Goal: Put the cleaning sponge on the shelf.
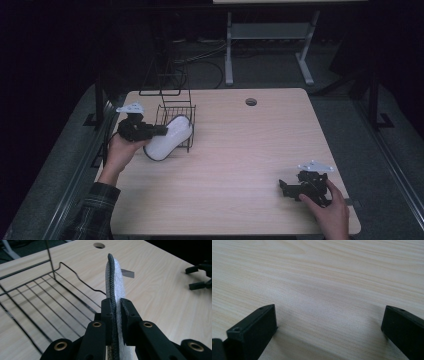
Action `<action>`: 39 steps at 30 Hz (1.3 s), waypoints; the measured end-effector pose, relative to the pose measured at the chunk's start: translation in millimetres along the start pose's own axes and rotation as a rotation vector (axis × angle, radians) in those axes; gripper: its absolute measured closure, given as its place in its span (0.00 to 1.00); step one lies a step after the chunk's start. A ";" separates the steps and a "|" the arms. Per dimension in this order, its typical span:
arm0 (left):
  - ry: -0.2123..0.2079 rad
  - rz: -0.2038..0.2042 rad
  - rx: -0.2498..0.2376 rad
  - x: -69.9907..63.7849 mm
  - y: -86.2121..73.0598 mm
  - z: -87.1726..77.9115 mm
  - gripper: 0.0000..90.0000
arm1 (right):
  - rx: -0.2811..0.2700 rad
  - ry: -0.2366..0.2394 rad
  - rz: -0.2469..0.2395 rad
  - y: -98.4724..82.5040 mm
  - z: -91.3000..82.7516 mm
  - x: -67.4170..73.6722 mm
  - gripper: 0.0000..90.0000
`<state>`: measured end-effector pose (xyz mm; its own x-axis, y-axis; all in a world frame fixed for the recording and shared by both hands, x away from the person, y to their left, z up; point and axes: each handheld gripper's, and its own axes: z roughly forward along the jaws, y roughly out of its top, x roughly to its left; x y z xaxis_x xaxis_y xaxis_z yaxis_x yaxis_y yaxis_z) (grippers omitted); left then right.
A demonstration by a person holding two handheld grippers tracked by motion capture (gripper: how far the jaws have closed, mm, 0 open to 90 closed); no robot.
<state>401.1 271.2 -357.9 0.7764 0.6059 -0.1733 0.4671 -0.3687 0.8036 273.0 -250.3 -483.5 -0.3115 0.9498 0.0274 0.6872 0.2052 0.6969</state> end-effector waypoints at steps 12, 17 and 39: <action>0.031 -0.032 -0.042 27.7 7.5 -6.6 0.91 | 0.000 0.000 -0.001 0.0 0.0 0.0 0.00; 0.032 -0.047 -0.044 40.1 5.9 -5.7 0.91 | 0.000 0.000 0.000 0.0 0.0 0.0 0.00; 0.050 -0.142 -0.039 83.0 5.8 14.5 0.90 | 0.000 0.000 -0.001 0.0 0.0 0.0 0.00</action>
<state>474.4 309.1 -375.8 0.6813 0.6845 -0.2595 0.5533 -0.2495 0.7947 273.0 -250.4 -483.6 -0.3117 0.9498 0.0268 0.6869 0.2057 0.6970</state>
